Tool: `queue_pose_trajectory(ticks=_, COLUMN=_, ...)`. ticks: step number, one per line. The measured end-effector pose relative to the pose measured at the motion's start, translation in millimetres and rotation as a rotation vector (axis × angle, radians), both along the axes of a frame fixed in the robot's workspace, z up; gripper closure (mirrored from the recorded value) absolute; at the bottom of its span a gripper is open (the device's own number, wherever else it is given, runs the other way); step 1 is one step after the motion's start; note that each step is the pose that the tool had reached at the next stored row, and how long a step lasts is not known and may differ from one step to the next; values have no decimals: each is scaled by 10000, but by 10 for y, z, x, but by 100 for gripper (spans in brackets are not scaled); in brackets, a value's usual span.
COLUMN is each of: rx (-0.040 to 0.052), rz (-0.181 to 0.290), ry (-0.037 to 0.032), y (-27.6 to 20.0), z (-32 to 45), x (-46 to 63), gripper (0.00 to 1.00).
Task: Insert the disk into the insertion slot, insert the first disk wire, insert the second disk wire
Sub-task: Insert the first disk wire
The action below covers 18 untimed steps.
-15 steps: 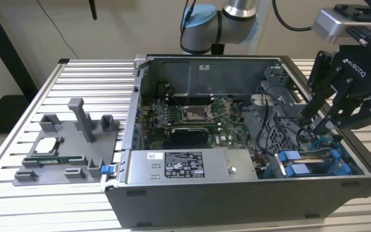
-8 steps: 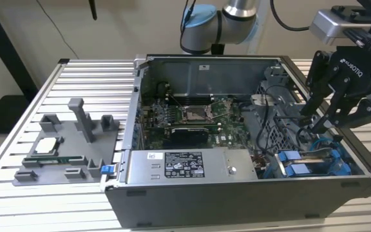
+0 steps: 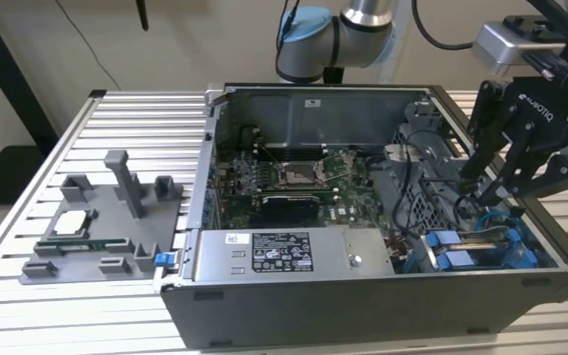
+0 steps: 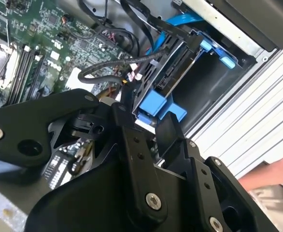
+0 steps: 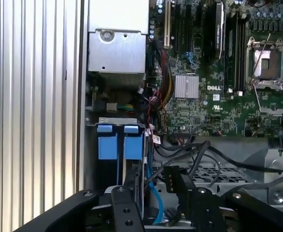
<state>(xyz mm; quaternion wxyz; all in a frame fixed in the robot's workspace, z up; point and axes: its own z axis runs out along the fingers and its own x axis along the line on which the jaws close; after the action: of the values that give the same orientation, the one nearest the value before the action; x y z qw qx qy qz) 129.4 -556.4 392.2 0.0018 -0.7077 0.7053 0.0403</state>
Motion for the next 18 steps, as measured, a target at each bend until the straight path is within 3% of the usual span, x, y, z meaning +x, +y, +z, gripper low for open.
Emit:
queue_pose_trajectory(ticks=6, rx=159, rz=34, ry=-42, y=45, z=-12, x=-48, gripper=0)
queue_pose_trajectory(ticks=14, rx=176, rz=172, ry=-175, y=47, z=-72, x=-53, gripper=0)
queue_pose_trajectory(ticks=15, rx=182, rz=178, ry=-182, y=47, z=-75, x=-55, gripper=100)
queue_pose_trajectory(ticks=18, rx=212, rz=194, ry=-203, y=47, z=-77, x=-64, gripper=100)
